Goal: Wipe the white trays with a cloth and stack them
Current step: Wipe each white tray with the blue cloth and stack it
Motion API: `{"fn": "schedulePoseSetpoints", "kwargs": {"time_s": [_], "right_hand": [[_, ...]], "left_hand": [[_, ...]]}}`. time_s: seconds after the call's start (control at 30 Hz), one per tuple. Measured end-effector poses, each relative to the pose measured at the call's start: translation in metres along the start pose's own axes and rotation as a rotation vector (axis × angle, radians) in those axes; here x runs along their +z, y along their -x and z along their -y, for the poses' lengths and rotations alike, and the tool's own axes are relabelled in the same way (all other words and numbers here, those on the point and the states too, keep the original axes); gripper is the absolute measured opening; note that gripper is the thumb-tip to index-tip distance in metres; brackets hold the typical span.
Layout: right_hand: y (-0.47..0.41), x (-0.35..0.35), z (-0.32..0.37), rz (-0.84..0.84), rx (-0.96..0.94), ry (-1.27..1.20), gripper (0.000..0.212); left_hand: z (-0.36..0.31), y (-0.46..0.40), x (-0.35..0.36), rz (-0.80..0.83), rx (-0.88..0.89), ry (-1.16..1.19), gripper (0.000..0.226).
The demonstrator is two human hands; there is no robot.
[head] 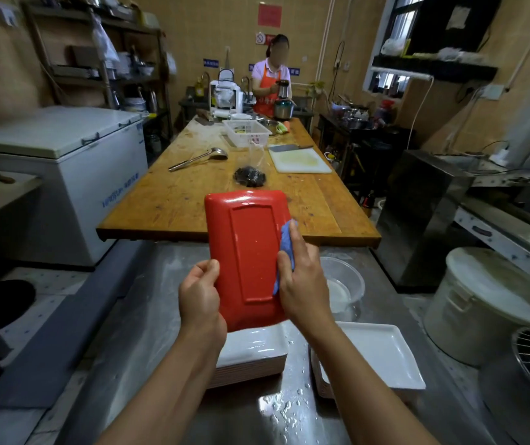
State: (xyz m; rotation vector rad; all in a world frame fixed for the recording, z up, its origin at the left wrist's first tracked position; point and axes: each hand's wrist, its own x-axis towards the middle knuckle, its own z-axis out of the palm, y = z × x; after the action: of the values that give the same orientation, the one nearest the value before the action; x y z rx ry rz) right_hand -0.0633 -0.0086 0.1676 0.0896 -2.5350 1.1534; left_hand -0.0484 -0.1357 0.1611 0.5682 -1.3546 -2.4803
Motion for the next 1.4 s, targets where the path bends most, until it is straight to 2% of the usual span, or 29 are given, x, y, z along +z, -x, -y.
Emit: {"fn": "schedulePoseSetpoints", "kwargs": {"time_s": [0.13, 0.23, 0.33, 0.43, 0.53, 0.63, 0.73, 0.8, 0.97, 1.1, 1.27, 1.4], "right_hand": [[0.02, 0.005, -0.006, -0.035, 0.021, -0.092, 0.053], [0.017, 0.0, -0.009, -0.091, 0.176, -0.497, 0.051], [0.008, -0.011, -0.017, -0.076, 0.278, -0.816, 0.047], [-0.001, -0.026, -0.032, 0.014, 0.267, -0.877, 0.044], [-0.009, -0.043, -0.047, 0.153, 0.227, -0.853, 0.041], [-0.015, -0.058, -0.054, 0.236, 0.183, -0.805, 0.039], [-0.02, -0.067, -0.051, 0.301, 0.113, -0.733, 0.039], [-0.022, -0.07, -0.047, 0.322, 0.056, -0.67, 0.039], [-0.017, -0.061, -0.046, 0.27, 0.015, -0.386, 0.033], [-0.003, -0.051, -0.05, 0.231, -0.051, -0.26, 0.032], [0.021, -0.04, -0.062, 0.22, -0.101, -0.149, 0.042], [0.038, -0.031, -0.063, 0.117, -0.191, -0.022, 0.042]], "left_hand": [[-0.005, -0.006, 0.005, -0.061, -0.01, 0.084, 0.022], [0.0, -0.001, 0.011, -0.043, -0.064, 0.17, 0.019], [0.001, 0.003, 0.005, 0.169, -0.163, 0.218, 0.017], [-0.01, -0.006, -0.006, 0.357, -0.195, 0.04, 0.038], [-0.031, -0.023, -0.014, 0.375, -0.209, -0.053, 0.054], [-0.047, -0.039, -0.022, 0.425, -0.333, -0.03, 0.062], [-0.05, -0.042, -0.025, 0.506, -0.436, -0.163, 0.047], [-0.045, -0.042, -0.023, 0.522, -0.429, -0.272, 0.038], [-0.029, -0.041, -0.023, 0.423, -0.416, -0.162, 0.027], [-0.018, -0.041, -0.027, 0.345, -0.441, -0.111, 0.024], [-0.005, -0.035, -0.026, 0.221, -0.472, -0.022, 0.022], [0.0, -0.029, -0.021, 0.131, -0.458, 0.078, 0.022]]}}
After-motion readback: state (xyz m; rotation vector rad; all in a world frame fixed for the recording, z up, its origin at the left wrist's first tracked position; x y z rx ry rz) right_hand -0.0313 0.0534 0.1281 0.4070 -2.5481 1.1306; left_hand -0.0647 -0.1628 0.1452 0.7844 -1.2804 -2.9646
